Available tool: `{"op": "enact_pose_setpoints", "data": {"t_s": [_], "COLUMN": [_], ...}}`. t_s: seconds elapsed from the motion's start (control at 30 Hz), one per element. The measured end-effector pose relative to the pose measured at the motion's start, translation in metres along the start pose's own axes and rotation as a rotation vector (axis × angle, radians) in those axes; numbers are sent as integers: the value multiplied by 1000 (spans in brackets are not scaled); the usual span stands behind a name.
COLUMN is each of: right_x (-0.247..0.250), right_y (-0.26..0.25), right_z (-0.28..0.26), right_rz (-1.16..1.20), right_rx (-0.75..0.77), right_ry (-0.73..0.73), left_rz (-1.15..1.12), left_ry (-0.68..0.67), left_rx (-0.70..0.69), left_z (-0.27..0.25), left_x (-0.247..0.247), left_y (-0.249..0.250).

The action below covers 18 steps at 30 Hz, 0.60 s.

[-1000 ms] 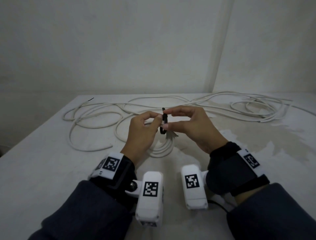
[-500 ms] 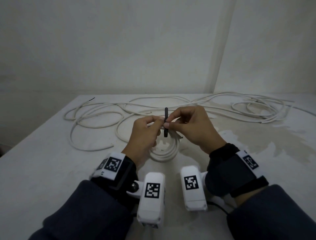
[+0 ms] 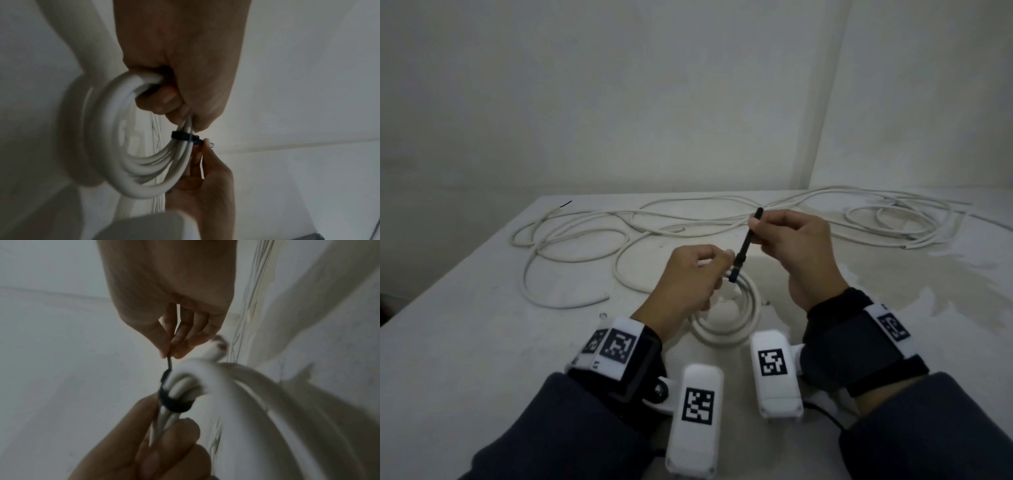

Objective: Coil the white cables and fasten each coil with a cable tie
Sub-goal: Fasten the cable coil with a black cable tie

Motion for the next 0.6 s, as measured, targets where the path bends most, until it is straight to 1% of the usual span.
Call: {"op": "enact_pose_setpoints", "data": {"t_s": [0.07,0.13,0.17,0.23,0.33,0.4,0.43,0.47,0.53,0.6], "right_x": [4,4,2,-7,-19,-22,-21,-19,-16,-15], "right_y": [1,1,1,-1,-1,-4,-5,-5,-4,-1], "right_z": [2,2,0,-5,-12,-15,-15,-14,-11,-8], "right_rz": [39,97,130,162,144,147,157,178,223,166], "right_rx": [-10,-36,-68,-123,-114,-115,-122,-133,-154,-121], "right_ry": [78,110,98,-6,-245,-339,-356,-350,-285,-237], "left_rz": [-26,-19,-19,-25,-27,-15,-11,-15,-50,-103], "left_ry": [-56,-51,-26,64,194,229,225,209,173,163], "left_rx": [39,60,72,90,88,68,61,60,75,107], "left_z": [0,3,4,6,9,10,10,11,11,10], "left_x": [-5,-7,-6,-1,12,16,17,17,15,13], "left_y": [0,-2,-4,-11,-18,-18,-17,-17,-18,-19]}}
Point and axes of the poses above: each hand's wrist, its own z-axis towards the middle knuckle, its own x-axis out of the back of the hand, y = z × x, the point moved 3 cm from there along z, towards the middle knuckle, and after that the axes turned 1 degree about -x, right-handed, at the moved point
